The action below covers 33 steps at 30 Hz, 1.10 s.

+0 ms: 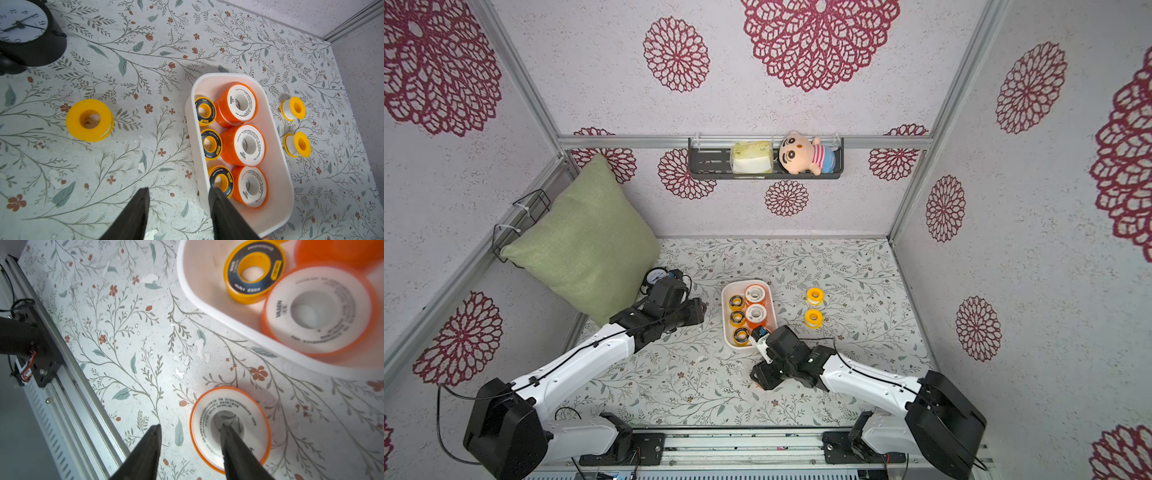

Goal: Put the sealing tape into the storage box
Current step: Pick up the sealing tape at the center of the board.

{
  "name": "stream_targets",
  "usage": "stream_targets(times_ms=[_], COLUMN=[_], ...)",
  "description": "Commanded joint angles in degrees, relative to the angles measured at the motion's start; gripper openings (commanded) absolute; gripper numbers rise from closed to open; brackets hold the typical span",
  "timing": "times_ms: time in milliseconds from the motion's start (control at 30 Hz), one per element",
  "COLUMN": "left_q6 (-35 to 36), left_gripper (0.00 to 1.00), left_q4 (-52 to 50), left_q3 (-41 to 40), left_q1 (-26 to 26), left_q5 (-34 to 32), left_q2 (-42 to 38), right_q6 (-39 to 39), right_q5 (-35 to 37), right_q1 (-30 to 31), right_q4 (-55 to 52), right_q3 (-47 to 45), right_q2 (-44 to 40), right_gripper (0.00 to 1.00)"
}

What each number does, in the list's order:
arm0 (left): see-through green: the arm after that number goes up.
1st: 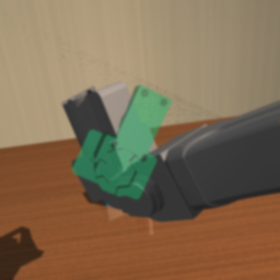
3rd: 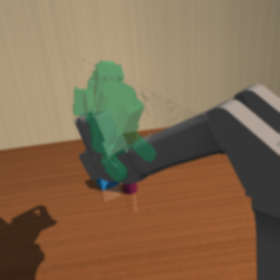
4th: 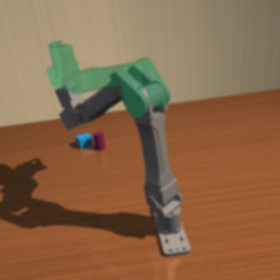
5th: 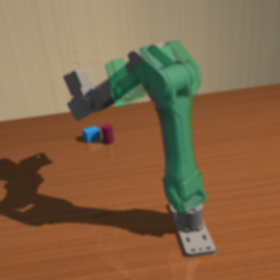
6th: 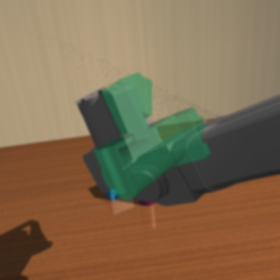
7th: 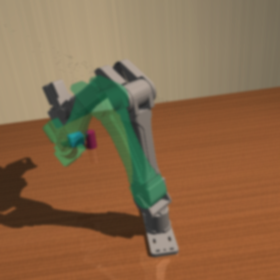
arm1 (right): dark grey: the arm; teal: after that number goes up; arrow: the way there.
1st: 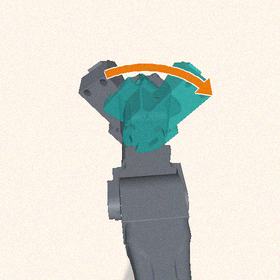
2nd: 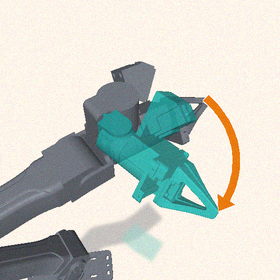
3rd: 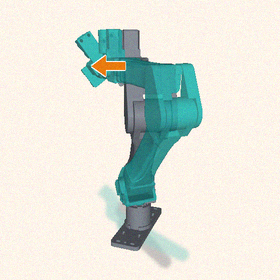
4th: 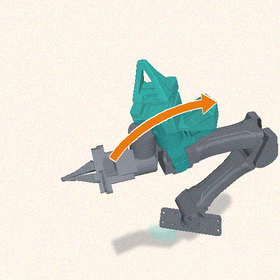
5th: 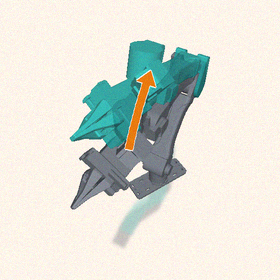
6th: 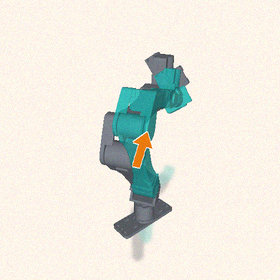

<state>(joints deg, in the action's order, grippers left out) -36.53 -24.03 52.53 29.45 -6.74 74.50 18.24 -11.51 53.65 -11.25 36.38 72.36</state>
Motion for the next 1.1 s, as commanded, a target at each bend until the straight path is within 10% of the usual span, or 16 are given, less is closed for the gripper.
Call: stream_targets(times_ms=[0,767,1067], left_q6=[-0.30,-0.30,-0.39], left_gripper=[0.53,0.54,0.54], left_q4=[0.93,1.06,1.46], left_q3=[-0.41,-1.03,-0.77], left_q1=[-0.41,-0.38,-0.44], left_q5=[-0.29,0.30,1.53], left_q2=[-1.46,-0.45,0.98], right_q6=[0.88,0.22,2.08], right_q5=[3.28,12.57,17.88], right_q1=[1.32,6.95,7.43], right_q4=[-0.47,-9.07,-8.92], right_q3=[1.29,8.15,8.29], right_q2=[1.71,14.40,17.94], right_gripper=[0.54,0.51,0.34])
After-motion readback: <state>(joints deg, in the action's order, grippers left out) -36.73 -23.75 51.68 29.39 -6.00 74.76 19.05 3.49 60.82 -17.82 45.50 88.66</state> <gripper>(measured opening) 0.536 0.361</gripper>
